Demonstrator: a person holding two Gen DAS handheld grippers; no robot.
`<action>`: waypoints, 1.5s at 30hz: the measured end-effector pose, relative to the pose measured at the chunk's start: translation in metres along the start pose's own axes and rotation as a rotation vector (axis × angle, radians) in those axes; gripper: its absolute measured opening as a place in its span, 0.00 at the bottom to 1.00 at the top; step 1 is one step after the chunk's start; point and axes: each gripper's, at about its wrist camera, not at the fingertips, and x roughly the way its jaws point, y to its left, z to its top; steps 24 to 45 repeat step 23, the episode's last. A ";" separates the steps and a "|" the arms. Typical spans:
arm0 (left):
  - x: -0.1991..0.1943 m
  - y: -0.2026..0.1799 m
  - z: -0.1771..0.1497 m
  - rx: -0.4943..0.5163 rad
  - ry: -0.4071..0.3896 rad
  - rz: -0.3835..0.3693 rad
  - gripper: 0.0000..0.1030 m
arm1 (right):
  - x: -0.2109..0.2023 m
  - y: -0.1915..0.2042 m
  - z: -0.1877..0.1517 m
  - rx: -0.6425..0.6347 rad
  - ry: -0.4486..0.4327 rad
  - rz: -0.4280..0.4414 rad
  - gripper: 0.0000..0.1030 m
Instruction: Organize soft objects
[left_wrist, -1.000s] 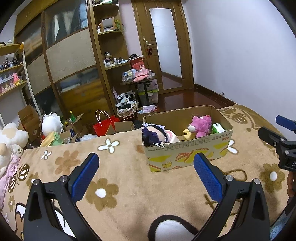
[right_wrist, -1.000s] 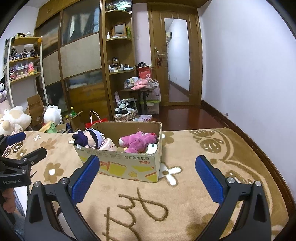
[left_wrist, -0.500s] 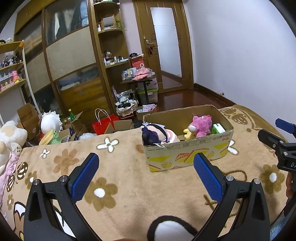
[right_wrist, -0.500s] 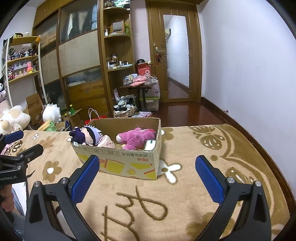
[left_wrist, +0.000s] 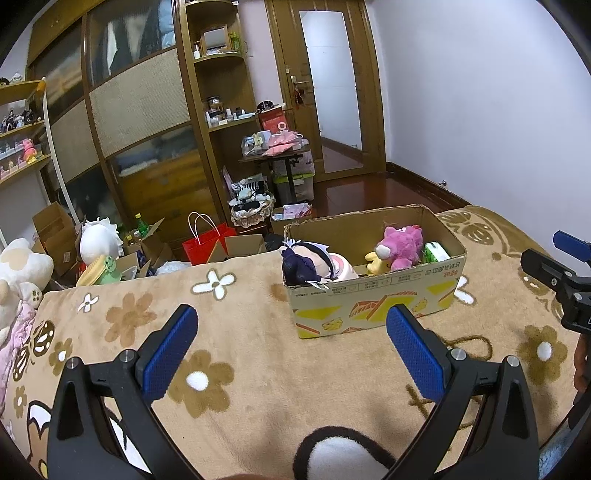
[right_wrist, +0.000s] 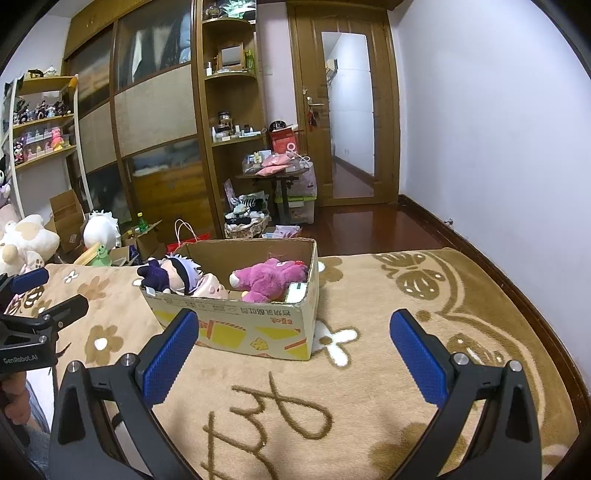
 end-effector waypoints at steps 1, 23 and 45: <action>0.001 0.000 0.000 0.000 0.000 0.000 0.98 | 0.000 0.000 0.000 -0.001 -0.001 -0.001 1.00; 0.002 -0.001 0.000 0.000 0.006 -0.001 0.98 | -0.004 0.001 0.004 0.001 0.000 -0.005 1.00; 0.002 -0.001 0.000 0.000 0.006 -0.001 0.98 | -0.004 0.001 0.004 0.001 0.000 -0.005 1.00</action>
